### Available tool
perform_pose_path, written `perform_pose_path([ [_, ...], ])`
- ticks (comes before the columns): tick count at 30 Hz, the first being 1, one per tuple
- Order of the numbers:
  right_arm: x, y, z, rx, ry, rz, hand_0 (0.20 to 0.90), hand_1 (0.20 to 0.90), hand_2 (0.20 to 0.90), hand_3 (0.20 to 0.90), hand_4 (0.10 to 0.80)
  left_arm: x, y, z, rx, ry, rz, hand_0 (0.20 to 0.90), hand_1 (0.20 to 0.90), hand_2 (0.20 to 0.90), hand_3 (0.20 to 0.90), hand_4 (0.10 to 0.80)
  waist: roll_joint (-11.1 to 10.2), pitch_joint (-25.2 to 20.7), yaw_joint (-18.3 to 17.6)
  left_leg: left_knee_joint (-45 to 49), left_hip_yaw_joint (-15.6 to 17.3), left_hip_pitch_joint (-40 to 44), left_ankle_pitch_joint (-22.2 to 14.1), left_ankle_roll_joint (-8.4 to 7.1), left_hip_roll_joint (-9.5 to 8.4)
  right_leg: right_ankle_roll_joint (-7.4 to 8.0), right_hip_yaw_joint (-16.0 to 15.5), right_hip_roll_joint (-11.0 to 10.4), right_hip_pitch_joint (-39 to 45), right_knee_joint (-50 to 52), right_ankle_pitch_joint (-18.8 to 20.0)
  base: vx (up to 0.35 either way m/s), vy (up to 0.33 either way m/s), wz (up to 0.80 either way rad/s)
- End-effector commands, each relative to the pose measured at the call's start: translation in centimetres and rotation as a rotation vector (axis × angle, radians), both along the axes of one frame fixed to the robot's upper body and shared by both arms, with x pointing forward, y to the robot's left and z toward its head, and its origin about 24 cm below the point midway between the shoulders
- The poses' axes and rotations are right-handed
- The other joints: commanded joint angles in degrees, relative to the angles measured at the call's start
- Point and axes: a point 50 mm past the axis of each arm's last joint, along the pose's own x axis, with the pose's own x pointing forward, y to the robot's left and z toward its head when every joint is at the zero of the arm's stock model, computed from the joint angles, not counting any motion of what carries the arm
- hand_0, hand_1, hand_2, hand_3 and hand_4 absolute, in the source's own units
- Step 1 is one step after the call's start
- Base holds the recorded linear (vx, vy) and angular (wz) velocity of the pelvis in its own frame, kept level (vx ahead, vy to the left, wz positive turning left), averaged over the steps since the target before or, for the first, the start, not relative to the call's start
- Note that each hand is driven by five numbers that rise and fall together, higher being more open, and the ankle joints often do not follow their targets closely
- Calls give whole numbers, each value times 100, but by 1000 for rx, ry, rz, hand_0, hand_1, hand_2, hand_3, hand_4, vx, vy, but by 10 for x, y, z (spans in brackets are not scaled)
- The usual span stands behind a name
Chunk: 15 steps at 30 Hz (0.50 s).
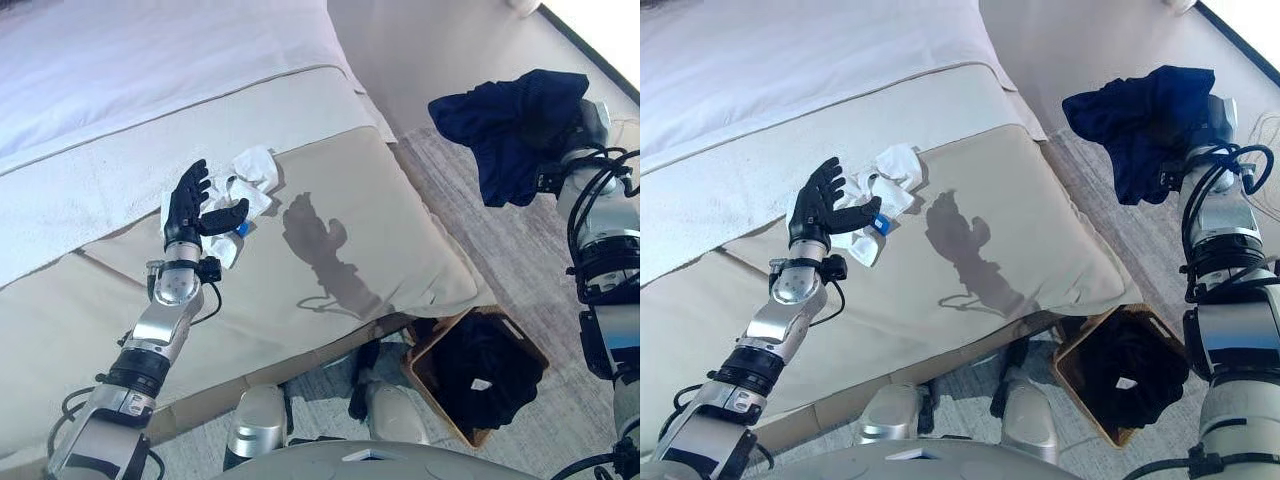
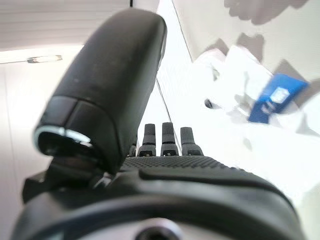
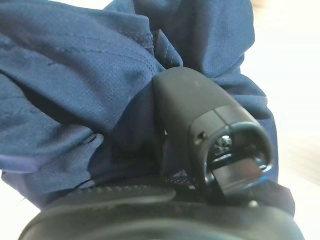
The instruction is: Pick up the clothes from the bed and place them into the basket
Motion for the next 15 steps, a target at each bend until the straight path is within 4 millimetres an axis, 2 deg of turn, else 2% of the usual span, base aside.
perform_pose_path([
  [1,-14,-20,39,-145,-151,-43,300,300,300,200,100,-8,-12,-5,22,-54,-40,900,900,900,900,800,198,-1437,-13,-266,-647,-28,-214,38,-63,554,222,79,644,394,-1173,8,9,-20],
  [4,-23,-26,30,-139,-152,-83,300,300,300,200,100,-9,-11,-6,15,-57,-27,900,900,900,900,800,177,-1476,-142,-330,-438,54,-202,1,16,571,221,73,711,331,-1158,1,6,-23],
  [8,-33,-34,12,-94,-145,-128,300,300,300,200,100,-6,-10,-2,17,-71,-14,900,900,900,900,800,175,-1475,-264,-453,-371,128,-170,-16,39,591,271,100,745,252,-1126,-24,-1,-9],
  [15,-54,-42,-39,-16,-51,-160,300,300,300,200,100,-4,-9,-2,30,-67,-30,900,900,900,900,800,171,-1448,-548,-424,-196,225,-214,-1,104,584,488,163,722,317,-1165,-14,-18,-17],
])
